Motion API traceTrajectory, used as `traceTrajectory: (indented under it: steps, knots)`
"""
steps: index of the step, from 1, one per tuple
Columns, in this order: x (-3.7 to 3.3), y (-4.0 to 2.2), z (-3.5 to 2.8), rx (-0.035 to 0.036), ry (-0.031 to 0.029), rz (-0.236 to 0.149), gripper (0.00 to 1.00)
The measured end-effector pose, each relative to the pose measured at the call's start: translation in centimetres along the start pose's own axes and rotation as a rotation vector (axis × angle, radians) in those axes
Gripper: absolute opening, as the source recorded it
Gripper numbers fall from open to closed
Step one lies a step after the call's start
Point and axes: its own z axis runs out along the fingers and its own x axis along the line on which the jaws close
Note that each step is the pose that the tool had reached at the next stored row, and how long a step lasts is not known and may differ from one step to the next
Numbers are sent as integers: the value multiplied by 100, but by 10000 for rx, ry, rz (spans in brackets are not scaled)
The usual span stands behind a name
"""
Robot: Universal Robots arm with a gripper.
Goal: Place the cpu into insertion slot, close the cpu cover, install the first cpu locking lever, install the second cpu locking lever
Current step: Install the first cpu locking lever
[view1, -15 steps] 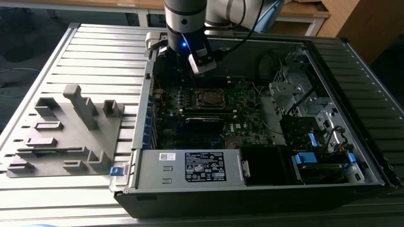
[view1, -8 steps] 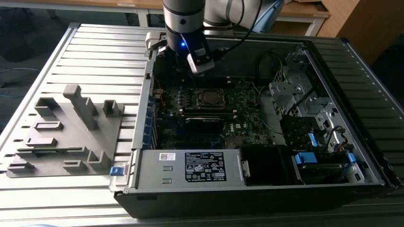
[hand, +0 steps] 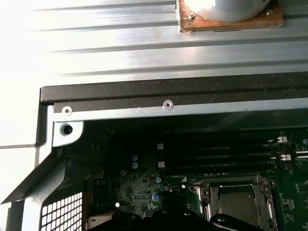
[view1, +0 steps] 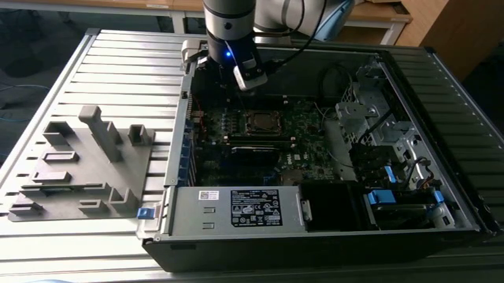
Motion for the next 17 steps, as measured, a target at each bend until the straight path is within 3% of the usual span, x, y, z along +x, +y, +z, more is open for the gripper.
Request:
traceTrajectory:
  steps: [4,8,17]
  knots:
    - [0,1,0,-1,6,-27,11]
    - [0,1,2,-4,84,-366,11]
    - [5,66,23,-8,97,-434,11]
